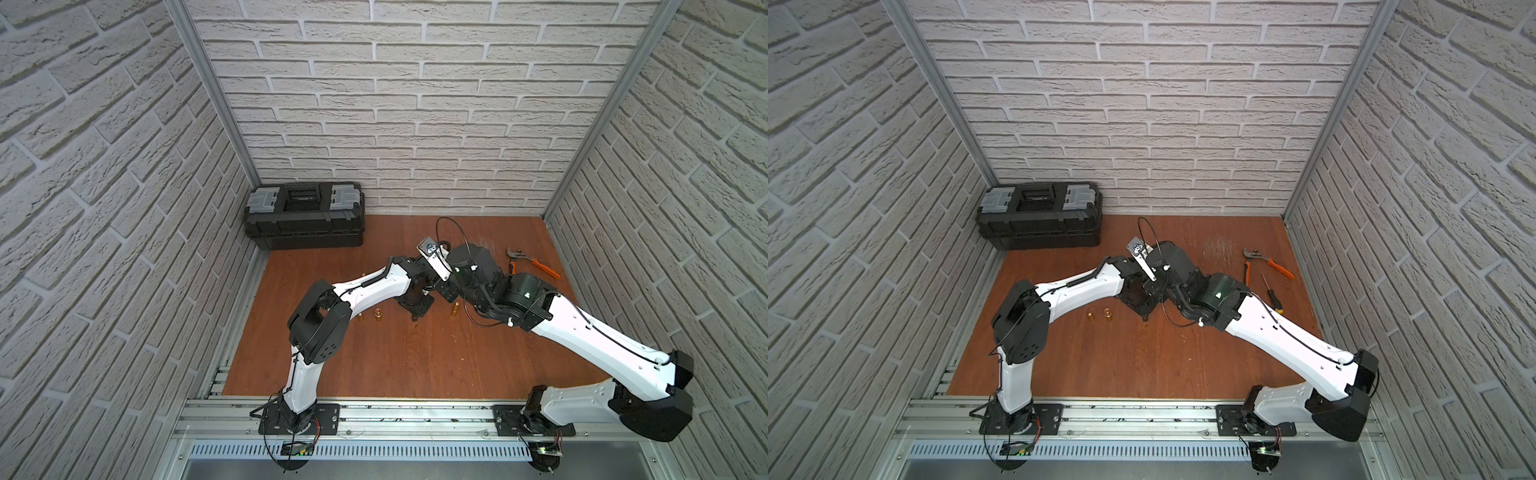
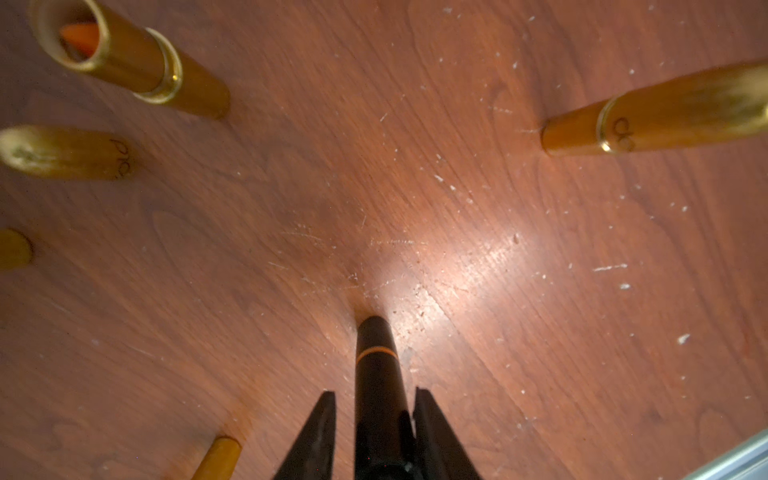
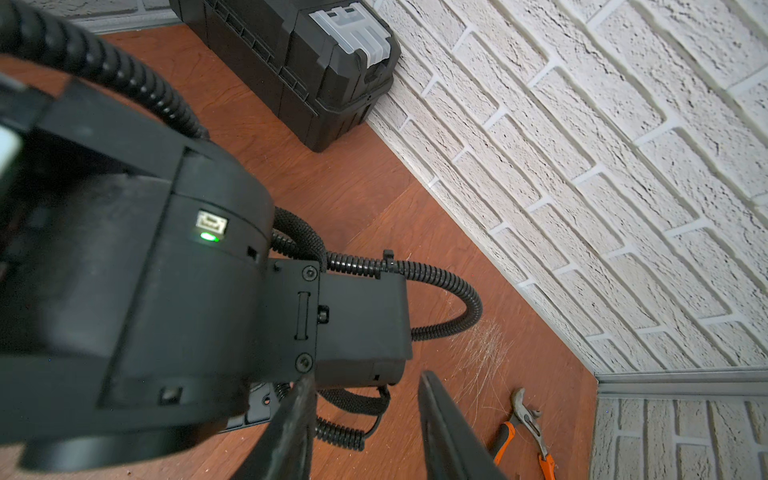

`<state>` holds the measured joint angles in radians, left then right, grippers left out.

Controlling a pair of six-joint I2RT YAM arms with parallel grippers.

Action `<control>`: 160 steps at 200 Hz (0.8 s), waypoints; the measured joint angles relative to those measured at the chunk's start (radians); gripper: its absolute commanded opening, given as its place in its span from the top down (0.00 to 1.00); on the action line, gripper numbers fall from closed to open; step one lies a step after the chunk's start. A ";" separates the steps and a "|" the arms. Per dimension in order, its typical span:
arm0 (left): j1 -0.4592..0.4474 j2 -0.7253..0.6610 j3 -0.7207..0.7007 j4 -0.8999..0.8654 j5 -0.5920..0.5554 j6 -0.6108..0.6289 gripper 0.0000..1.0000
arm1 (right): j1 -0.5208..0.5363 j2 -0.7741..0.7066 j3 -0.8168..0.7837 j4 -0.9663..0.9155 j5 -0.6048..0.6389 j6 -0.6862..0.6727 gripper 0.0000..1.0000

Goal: Open the lipstick cap
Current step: Pick up the lipstick at the center of the board.

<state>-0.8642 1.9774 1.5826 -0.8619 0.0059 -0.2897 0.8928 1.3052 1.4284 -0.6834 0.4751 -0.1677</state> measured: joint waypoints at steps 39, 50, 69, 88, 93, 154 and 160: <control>0.000 0.006 0.004 0.000 0.000 0.001 0.82 | 0.000 0.000 -0.015 0.008 0.000 0.001 0.58; 0.000 0.006 0.005 -0.001 0.000 0.000 0.85 | 0.000 0.001 -0.018 0.008 0.000 0.001 0.58; 0.000 0.007 0.008 -0.007 0.000 0.000 0.88 | 0.000 0.000 -0.019 0.009 0.000 0.001 0.58; 0.000 0.007 0.014 -0.019 -0.001 0.000 0.90 | 0.000 0.000 -0.019 0.009 0.001 0.003 0.58; 0.001 0.007 0.015 -0.023 -0.001 0.000 0.91 | 0.000 0.001 -0.019 0.009 0.001 0.003 0.58; 0.140 -0.129 0.015 -0.060 0.124 -0.050 0.92 | 0.000 0.000 -0.007 -0.014 -0.002 0.002 0.58; 0.174 -0.163 0.011 -0.061 0.159 -0.058 0.92 | 0.000 0.000 -0.003 -0.014 -0.004 0.001 0.57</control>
<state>-0.6903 1.8145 1.5940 -0.9226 0.1646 -0.3477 0.8928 1.3056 1.4258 -0.6971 0.4709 -0.1665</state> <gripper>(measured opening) 0.225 0.423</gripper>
